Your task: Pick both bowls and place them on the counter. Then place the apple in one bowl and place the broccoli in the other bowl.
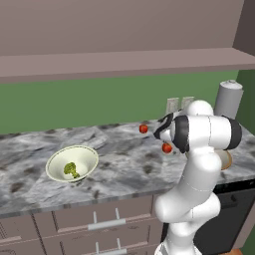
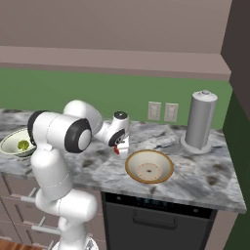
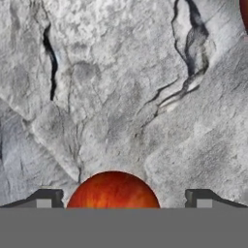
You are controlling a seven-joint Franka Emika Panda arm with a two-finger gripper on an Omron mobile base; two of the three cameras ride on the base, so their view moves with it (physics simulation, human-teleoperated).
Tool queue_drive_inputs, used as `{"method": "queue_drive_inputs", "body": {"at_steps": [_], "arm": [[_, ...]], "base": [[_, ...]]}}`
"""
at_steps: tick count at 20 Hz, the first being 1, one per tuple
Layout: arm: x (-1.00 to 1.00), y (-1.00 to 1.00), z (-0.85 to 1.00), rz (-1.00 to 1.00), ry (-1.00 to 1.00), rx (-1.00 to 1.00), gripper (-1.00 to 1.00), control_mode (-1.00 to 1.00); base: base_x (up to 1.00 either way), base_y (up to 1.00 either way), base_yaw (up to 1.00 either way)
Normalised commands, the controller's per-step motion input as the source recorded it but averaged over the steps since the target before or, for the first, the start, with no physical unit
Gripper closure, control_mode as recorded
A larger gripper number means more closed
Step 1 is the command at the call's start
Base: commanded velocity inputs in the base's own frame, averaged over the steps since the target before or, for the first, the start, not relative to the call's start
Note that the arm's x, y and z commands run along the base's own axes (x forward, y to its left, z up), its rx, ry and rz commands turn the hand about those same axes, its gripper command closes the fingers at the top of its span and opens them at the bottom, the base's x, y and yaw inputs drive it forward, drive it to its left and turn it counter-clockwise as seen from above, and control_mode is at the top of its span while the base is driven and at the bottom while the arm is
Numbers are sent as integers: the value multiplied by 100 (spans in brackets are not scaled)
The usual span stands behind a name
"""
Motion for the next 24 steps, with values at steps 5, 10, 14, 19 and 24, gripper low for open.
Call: {"method": "queue_drive_inputs", "body": {"at_steps": [5, 10, 14, 19, 24], "arm": [[0, 18, -7, 0, 0, 0, -100, -100], [0, 3, -14, 0, 0, 1, 100, -100], [-2, 0, -1, 0, 0, 2, 100, -100], [-51, 0, 37, 0, -1, 1, 100, -100], [-68, 4, 69, 0, -4, 1, 100, -100]], "base": [[0, 0, 0], [0, 0, 0], [0, 0, 0], [0, 0, 0], [0, 0, 0]]}}
